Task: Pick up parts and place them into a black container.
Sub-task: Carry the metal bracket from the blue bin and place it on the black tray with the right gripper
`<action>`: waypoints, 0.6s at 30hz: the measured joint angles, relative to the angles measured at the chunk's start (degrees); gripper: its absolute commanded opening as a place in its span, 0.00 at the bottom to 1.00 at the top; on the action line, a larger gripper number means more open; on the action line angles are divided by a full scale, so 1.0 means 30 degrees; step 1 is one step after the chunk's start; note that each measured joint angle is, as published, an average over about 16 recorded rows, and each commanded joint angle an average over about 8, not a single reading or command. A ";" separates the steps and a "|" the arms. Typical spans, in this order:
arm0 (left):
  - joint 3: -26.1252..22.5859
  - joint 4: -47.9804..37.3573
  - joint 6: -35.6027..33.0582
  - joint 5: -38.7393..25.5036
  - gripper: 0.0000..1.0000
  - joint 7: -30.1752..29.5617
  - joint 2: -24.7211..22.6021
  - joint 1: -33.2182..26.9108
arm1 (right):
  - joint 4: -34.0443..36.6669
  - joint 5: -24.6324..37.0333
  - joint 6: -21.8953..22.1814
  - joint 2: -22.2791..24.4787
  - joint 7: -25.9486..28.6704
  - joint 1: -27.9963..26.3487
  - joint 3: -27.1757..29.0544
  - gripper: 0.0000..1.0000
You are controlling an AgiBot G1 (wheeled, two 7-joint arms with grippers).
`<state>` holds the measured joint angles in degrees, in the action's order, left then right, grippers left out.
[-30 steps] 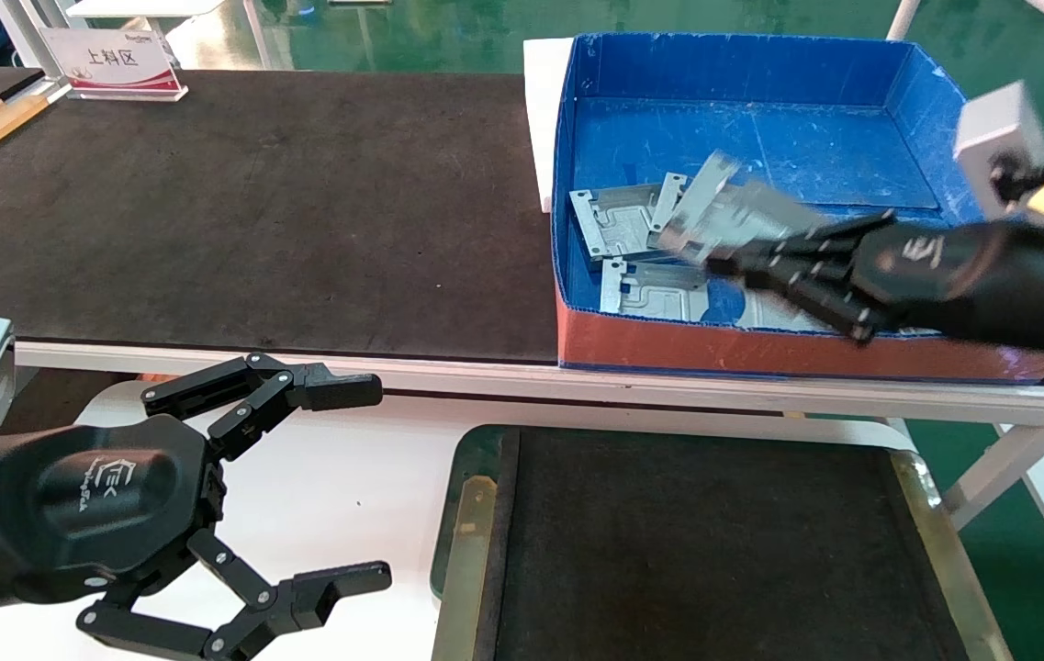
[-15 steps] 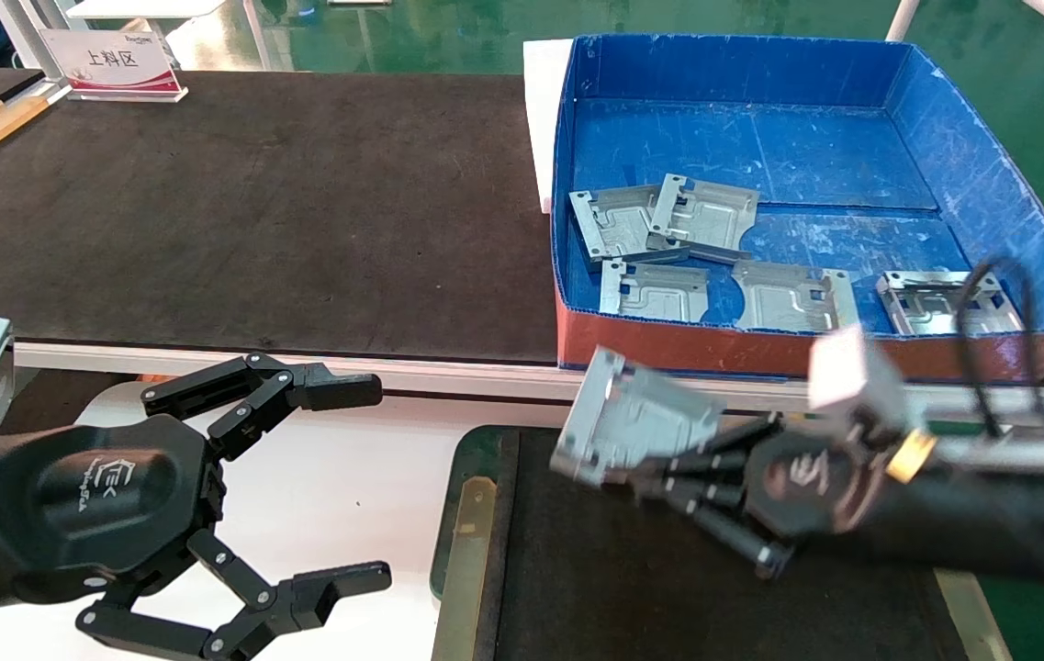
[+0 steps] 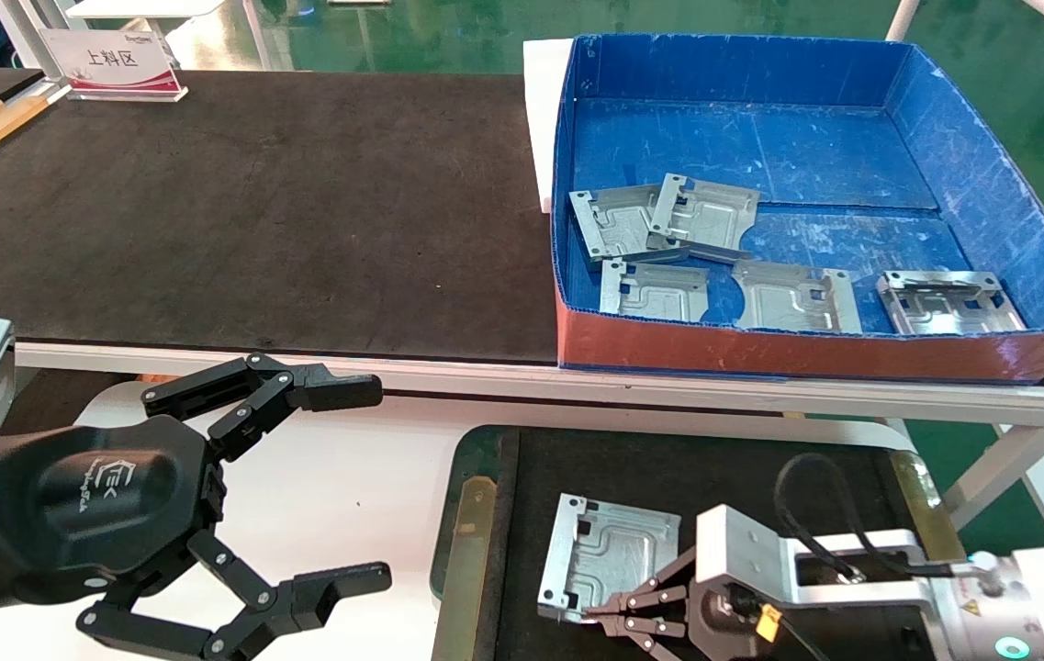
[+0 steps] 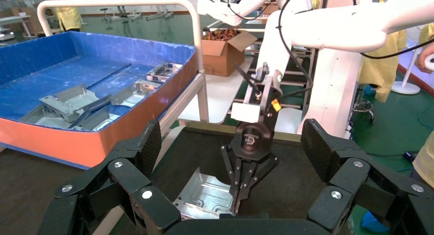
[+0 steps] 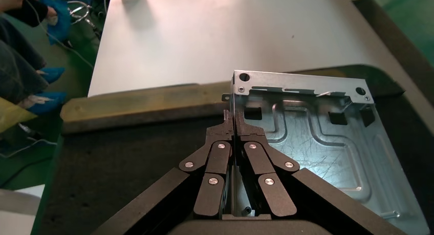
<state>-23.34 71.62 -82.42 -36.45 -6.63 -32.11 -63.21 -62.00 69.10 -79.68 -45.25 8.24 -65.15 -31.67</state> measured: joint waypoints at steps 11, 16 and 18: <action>0.0000 0.0000 0.0000 0.0000 1.00 0.0000 0.0000 0.0000 | 0.4500 0.1972 -0.1087 -0.2255 -0.3624 -0.1709 -0.1239 0.00; -0.0001 0.0000 0.0000 0.0000 1.00 0.0000 0.0000 0.0000 | 0.7049 0.2897 -0.1165 -0.3416 -0.5474 -0.2733 -0.1722 0.00; -0.0001 0.0000 0.0000 0.0000 1.00 0.0000 0.0000 0.0000 | 0.8116 0.3205 -0.1118 -0.3888 -0.6182 -0.3141 -0.1874 0.00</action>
<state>-23.34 71.62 -82.42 -36.45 -6.63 -32.11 -63.21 -37.65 78.72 -83.03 -56.92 -10.30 -74.58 -37.30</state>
